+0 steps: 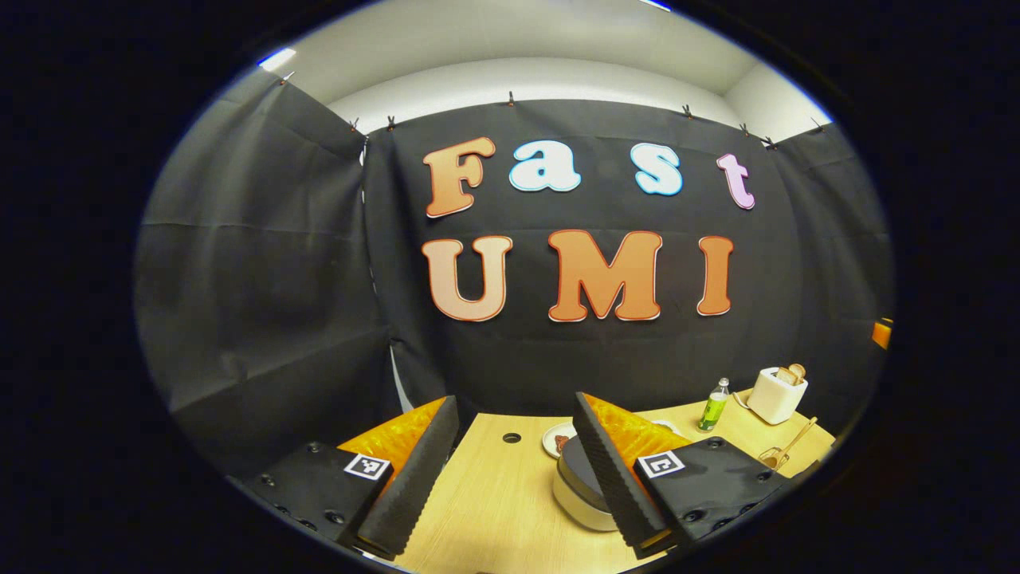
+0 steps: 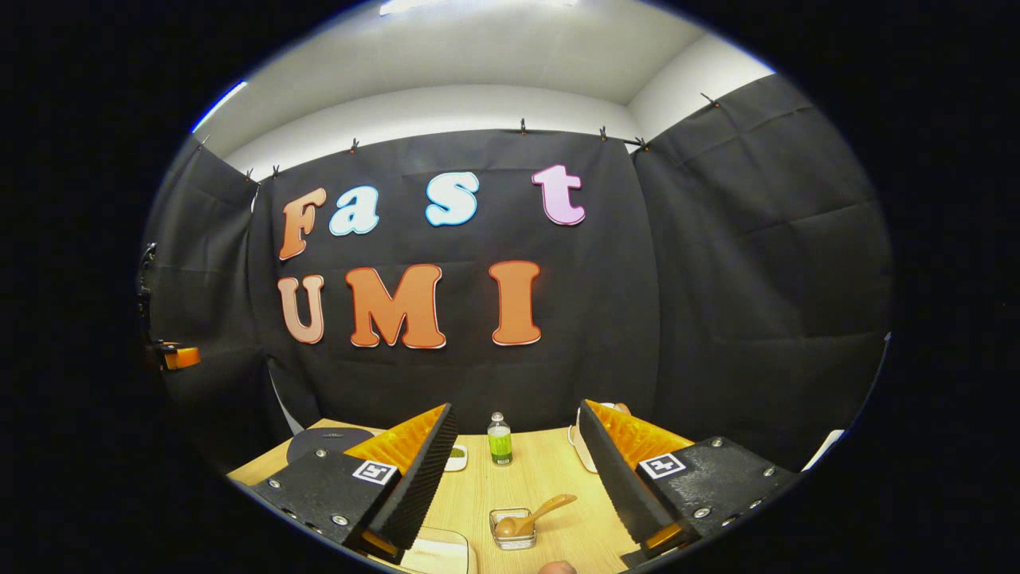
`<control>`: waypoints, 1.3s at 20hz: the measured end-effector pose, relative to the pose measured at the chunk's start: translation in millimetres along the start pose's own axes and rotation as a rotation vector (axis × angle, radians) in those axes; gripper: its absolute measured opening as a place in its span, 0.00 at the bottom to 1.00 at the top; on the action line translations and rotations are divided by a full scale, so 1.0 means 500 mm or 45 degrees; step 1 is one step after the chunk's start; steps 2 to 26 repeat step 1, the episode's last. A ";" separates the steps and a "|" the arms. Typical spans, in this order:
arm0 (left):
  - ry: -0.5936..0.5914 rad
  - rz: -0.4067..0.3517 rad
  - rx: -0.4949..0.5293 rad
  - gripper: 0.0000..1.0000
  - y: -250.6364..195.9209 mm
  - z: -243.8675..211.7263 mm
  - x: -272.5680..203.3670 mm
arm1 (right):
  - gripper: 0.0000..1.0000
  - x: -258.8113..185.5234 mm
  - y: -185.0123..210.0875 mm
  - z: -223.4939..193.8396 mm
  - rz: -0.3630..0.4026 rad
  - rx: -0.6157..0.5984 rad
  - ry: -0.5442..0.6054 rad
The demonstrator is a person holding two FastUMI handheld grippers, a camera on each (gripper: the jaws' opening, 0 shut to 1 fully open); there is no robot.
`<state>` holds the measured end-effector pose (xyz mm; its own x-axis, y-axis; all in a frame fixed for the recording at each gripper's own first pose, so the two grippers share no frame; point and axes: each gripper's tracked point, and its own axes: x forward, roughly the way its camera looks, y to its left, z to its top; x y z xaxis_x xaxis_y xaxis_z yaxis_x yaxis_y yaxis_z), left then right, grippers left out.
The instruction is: Close the left gripper, press the button to open the rice cooker; take a wooden spoon from the chopstick holder with the right hand, scoop a spoonful of rice and pour it into the rice cooker, then put the wooden spoon back into the chopstick holder.
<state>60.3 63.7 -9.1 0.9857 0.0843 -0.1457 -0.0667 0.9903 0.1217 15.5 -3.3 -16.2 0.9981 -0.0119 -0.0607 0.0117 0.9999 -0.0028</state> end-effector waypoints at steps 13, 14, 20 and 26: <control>-0.003 -0.006 -0.014 1.00 0.008 0.002 -0.011 | 0.95 0.001 0.001 0.013 -0.006 -0.008 -0.020; -0.003 -0.006 -0.014 1.00 0.008 0.002 -0.011 | 0.95 0.001 0.001 0.013 -0.006 -0.008 -0.020; -0.003 -0.006 -0.014 1.00 0.008 0.002 -0.011 | 0.95 0.001 0.001 0.013 -0.006 -0.008 -0.020; -0.003 -0.006 -0.014 1.00 0.008 0.002 -0.011 | 0.95 0.001 0.001 0.013 -0.006 -0.008 -0.020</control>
